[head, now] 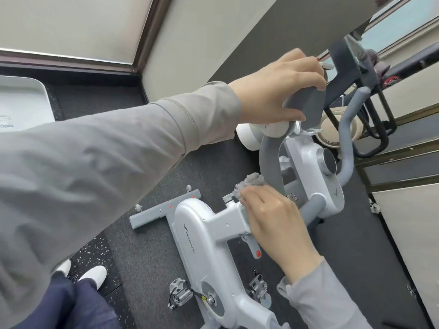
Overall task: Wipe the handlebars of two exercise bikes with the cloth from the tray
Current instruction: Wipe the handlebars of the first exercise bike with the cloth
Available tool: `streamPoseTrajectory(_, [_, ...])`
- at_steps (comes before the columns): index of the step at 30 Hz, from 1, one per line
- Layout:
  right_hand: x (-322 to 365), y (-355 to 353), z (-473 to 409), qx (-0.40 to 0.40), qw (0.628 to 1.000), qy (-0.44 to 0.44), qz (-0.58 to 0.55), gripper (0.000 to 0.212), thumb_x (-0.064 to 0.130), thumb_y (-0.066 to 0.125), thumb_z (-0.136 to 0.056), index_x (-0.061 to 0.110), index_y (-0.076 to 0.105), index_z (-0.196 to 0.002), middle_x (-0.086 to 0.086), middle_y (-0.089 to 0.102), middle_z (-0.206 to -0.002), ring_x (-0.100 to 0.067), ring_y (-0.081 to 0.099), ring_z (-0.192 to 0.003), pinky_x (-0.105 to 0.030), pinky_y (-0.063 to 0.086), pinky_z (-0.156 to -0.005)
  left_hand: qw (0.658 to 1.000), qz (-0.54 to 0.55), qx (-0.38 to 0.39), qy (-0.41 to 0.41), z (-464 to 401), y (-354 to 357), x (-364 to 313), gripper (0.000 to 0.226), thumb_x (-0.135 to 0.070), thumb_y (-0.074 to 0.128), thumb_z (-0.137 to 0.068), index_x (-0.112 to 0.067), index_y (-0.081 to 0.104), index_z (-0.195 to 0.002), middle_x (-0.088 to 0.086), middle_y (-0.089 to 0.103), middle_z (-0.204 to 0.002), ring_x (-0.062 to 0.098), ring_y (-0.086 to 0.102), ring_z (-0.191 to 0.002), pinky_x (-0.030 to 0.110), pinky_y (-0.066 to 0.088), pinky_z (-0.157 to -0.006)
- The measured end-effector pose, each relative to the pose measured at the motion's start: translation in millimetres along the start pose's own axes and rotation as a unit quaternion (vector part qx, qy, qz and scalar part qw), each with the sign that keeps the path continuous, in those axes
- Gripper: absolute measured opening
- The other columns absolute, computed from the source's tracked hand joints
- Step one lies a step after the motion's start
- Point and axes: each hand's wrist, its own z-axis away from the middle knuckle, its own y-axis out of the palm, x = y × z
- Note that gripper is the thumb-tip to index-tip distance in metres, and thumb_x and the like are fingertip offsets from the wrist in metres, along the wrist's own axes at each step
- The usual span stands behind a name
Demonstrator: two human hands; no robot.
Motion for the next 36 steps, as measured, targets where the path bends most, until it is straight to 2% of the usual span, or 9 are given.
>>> streamPoseTrajectory(5, [4, 5, 30, -0.047, 0.996, 0.041, -0.062, 0.012, 0.002, 0.06, -0.085, 0.004, 0.068, -0.095, -0.007, 0.07, -0.092, -0.028, 0.064, -0.081, -0.04, 0.056, -0.064, 1.0, 0.0, 0.004, 0.004, 1, -1, -1, 0.045, -0.032, 0.062, -0.083, -0.014, 0.052, -0.124, 0.001, 0.048, -0.13, 0.024, 0.039, -0.119, 0.028, 0.033, -0.103])
streamPoseTrajectory(10, [8, -4, 38, -0.273, 0.952, 0.072, -0.121, 0.017, 0.004, 0.058, -0.09, -0.002, 0.07, -0.101, -0.01, 0.071, -0.099, -0.019, 0.065, -0.093, -0.029, 0.051, -0.088, 1.0, -0.012, 0.002, 0.003, 2, 0, -2, 0.045, -0.031, 0.062, -0.084, -0.013, 0.052, -0.124, 0.002, 0.048, -0.131, 0.025, 0.038, -0.12, 0.031, 0.033, -0.104])
streamPoseTrajectory(12, [3, -10, 24, -0.325, 0.933, 0.104, -0.112, 0.018, 0.006, 0.057, -0.092, -0.002, 0.07, -0.103, -0.009, 0.07, -0.101, -0.016, 0.063, -0.097, -0.021, 0.047, -0.095, 1.0, -0.013, -0.006, 0.006, 2, 1, -1, 0.045, -0.03, 0.062, -0.083, -0.013, 0.052, -0.123, 0.003, 0.049, -0.13, 0.026, 0.039, -0.119, 0.03, 0.032, -0.103])
streamPoseTrajectory(18, [-5, 1, -3, -0.314, 0.909, 0.214, -0.172, 0.024, 0.0, 0.061, -0.087, -0.004, 0.066, -0.109, -0.014, 0.068, -0.109, -0.017, 0.062, -0.104, -0.009, 0.038, -0.098, 1.0, -0.013, -0.014, 0.011, 3, 4, 1, 0.044, -0.03, 0.062, -0.083, -0.013, 0.053, -0.122, 0.004, 0.051, -0.127, 0.027, 0.041, -0.115, 0.027, 0.034, -0.1])
streamPoseTrajectory(22, [-10, 10, 23, -0.287, 0.905, 0.262, -0.171, 0.023, 0.003, 0.061, -0.085, -0.006, 0.066, -0.106, -0.018, 0.07, -0.102, -0.021, 0.062, -0.097, -0.006, 0.035, -0.091, 1.0, -0.026, -0.006, 0.013, 3, 2, 0, 0.045, -0.032, 0.061, -0.083, -0.012, 0.052, -0.123, 0.004, 0.05, -0.128, 0.028, 0.041, -0.116, 0.029, 0.035, -0.1])
streamPoseTrajectory(26, [-19, 17, 52, -0.23, 0.91, 0.299, -0.17, 0.015, -0.003, 0.065, -0.083, -0.005, 0.067, -0.097, -0.018, 0.071, -0.095, -0.034, 0.067, -0.086, -0.023, 0.043, -0.081, 0.993, -0.113, 0.011, 0.019, 4, 1, -5, 0.047, -0.034, 0.058, -0.085, -0.013, 0.049, -0.126, 0.003, 0.048, -0.133, 0.028, 0.038, -0.127, 0.041, 0.034, -0.104])
streamPoseTrajectory(29, [-22, 17, 60, -0.231, 0.905, 0.309, -0.18, 0.015, -0.005, 0.064, -0.083, -0.003, 0.069, -0.097, -0.015, 0.071, -0.097, -0.03, 0.068, -0.088, -0.023, 0.044, -0.082, 0.979, -0.191, 0.014, 0.075, 11, 5, -25, 0.041, -0.036, 0.054, -0.087, -0.014, 0.052, -0.121, 0.002, 0.048, -0.136, 0.023, 0.033, -0.135, 0.038, 0.025, -0.111])
streamPoseTrajectory(32, [-17, 16, 55, -0.274, 0.893, 0.294, -0.204, 0.017, -0.007, 0.063, -0.083, -0.003, 0.069, -0.098, -0.009, 0.07, -0.097, -0.019, 0.065, -0.092, -0.019, 0.045, -0.087, 0.978, -0.17, 0.055, 0.108, 26, 21, -52, 0.034, -0.036, 0.044, -0.091, -0.014, 0.059, -0.112, 0.002, 0.058, -0.122, 0.022, 0.044, -0.127, 0.033, 0.026, -0.109])
streamPoseTrajectory(36, [-22, 20, 52, -0.275, 0.89, 0.266, -0.248, 0.02, 0.002, 0.057, -0.085, 0.002, 0.069, -0.1, -0.005, 0.07, -0.099, -0.015, 0.063, -0.095, -0.023, 0.048, -0.087, 0.977, -0.148, 0.142, 0.054, 51, 45, -64, 0.037, -0.042, 0.041, -0.092, -0.016, 0.062, -0.107, 0.001, 0.063, -0.105, 0.022, 0.052, -0.11, 0.03, 0.022, -0.111])
